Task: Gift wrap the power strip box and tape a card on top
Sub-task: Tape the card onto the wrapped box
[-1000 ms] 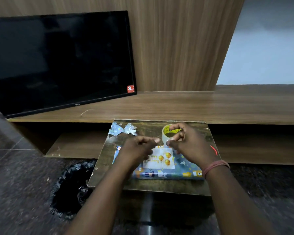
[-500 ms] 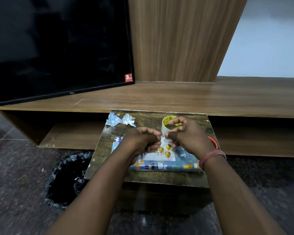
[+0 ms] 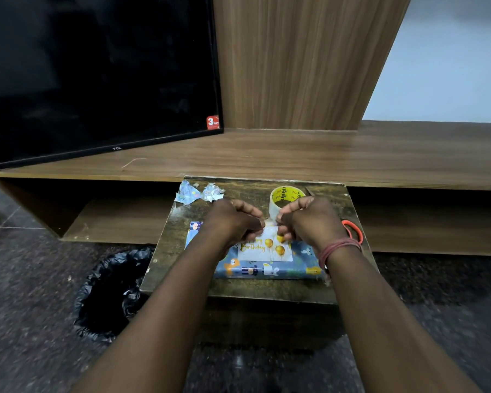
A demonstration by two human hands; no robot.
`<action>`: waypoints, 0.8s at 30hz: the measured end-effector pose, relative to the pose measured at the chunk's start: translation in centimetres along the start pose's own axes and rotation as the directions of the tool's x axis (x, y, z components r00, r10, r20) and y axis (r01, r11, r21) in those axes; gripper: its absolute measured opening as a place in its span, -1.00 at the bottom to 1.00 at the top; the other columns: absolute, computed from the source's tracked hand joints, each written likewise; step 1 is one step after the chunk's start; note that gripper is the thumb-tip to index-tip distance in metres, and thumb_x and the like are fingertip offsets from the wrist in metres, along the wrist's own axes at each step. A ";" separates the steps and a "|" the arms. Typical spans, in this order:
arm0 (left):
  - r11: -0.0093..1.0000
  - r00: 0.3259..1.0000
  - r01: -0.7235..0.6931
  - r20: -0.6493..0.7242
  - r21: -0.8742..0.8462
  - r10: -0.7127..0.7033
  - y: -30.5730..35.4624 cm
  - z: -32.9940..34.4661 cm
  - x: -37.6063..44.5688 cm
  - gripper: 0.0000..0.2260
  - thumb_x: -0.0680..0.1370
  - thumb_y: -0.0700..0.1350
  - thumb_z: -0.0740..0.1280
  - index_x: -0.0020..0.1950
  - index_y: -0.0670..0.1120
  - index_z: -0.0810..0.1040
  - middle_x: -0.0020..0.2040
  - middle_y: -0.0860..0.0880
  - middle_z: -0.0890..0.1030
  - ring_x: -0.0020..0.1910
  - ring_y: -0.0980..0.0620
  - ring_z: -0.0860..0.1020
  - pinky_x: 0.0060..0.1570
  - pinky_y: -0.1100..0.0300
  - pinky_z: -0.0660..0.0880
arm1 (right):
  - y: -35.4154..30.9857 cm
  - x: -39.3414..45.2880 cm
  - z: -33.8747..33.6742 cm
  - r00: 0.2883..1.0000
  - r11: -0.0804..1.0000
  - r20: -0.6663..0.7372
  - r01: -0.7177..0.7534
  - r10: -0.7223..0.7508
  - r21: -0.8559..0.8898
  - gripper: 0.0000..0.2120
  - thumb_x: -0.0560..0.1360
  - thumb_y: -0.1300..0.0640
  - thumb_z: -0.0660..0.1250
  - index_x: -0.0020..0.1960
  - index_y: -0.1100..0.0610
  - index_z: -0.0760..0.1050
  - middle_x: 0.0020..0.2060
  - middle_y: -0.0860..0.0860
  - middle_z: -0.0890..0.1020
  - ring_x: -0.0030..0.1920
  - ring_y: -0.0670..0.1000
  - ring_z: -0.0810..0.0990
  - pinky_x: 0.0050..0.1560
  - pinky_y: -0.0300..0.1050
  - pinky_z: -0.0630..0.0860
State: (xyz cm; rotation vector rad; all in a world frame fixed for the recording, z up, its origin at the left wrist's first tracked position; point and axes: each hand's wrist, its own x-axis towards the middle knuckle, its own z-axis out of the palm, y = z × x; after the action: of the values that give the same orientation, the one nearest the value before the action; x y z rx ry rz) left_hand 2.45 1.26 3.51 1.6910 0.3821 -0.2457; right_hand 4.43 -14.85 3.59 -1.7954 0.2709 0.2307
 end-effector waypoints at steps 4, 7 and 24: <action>1.000 0.999 -0.001 -0.040 0.025 0.002 0.1 0.3 0.3 -0.86 0.48 -0.40 0.47 -0.13 -0.18 0.62 -0.13 -0.24 0.73 -0.18 -0.11 0.69 -0.41 0.22 0.53 | 0.3 0.6 -0.4 0.999 0.999 -0.004 -0.034 0.034 -0.003 -0.98 0.42 0.43 0.43 -0.15 0.38 0.63 -0.45 0.20 0.60 -0.53 0.06 0.52 -0.47 -0.16 0.48; 0.999 0.997 -0.010 -0.071 0.032 0.012 0.1 0.5 0.4 -0.86 0.46 -0.38 0.50 -0.16 -0.19 0.62 -0.17 -0.27 0.70 -0.27 -0.11 0.63 -0.41 0.20 0.48 | 0.3 0.8 -0.5 0.999 0.998 0.001 -0.048 0.048 0.027 -0.93 0.42 0.43 0.44 -0.18 0.31 0.61 -0.38 0.24 0.60 -0.45 0.09 0.53 -0.43 -0.13 0.50; 0.995 0.991 0.039 -0.128 0.089 -0.028 0.2 1.7 0.6 -0.75 0.42 -0.43 0.52 -0.19 -0.20 0.49 -0.31 -0.25 0.62 -0.45 -0.07 0.57 -0.13 -0.07 0.65 | 0.5 1.9 -0.3 0.996 0.950 -0.068 0.026 -0.050 -0.312 -0.84 0.39 0.32 0.53 -0.23 0.14 0.57 -0.32 0.12 0.66 -0.31 0.10 0.62 -0.17 -0.03 0.60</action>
State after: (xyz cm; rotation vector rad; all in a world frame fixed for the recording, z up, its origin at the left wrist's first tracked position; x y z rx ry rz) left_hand 3.18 -0.37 3.19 1.7967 0.5007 -0.1828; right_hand 6.09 -15.34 2.61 -2.1234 0.2636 0.1862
